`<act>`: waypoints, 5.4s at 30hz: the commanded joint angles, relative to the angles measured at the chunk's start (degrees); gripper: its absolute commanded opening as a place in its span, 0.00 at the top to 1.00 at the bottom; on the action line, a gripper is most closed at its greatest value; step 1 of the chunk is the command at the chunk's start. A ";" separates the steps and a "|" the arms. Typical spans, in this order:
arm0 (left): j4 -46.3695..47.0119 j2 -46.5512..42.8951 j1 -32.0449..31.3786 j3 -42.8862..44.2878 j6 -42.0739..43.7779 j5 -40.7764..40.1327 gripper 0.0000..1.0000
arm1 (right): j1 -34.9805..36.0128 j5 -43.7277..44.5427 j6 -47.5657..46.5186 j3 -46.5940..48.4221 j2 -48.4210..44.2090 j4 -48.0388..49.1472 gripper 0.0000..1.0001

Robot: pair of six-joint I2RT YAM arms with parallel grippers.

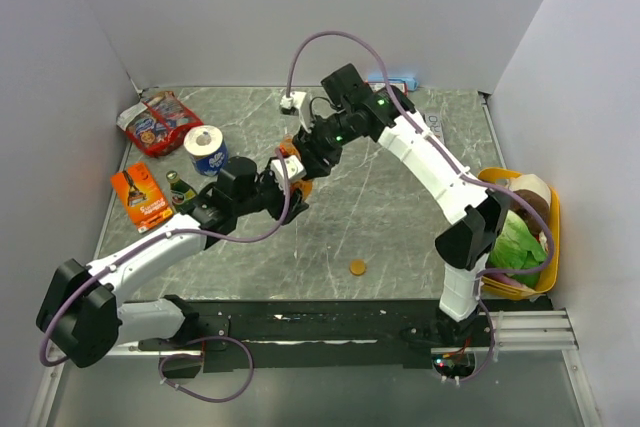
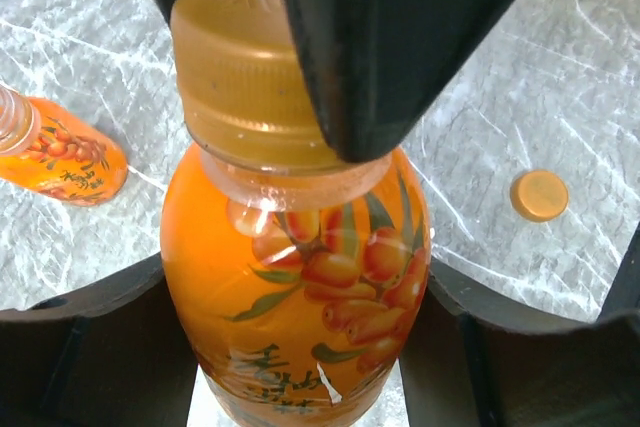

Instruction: Screw on the bottle caps

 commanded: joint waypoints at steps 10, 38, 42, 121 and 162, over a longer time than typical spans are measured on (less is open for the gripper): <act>3.15 -4.72 2.37 -0.64 6.95 16.59 0.99 | -8.01 -10.06 -23.71 -3.18 -13.98 -3.09 0.13; -8.64 -1.91 2.19 7.63 19.72 26.02 0.99 | 6.76 -2.24 -46.58 -12.26 -16.54 -2.73 0.38; -8.37 -1.82 2.02 7.71 19.64 26.19 0.99 | 7.02 -1.37 -45.61 -14.19 -16.98 0.25 0.36; -5.91 2.65 6.15 4.38 -5.67 -6.77 0.04 | -14.51 35.29 -29.08 -14.11 6.57 -0.62 0.87; -9.78 -11.93 15.02 9.74 -10.25 -13.53 0.04 | -10.21 15.95 6.85 17.79 18.87 20.63 0.23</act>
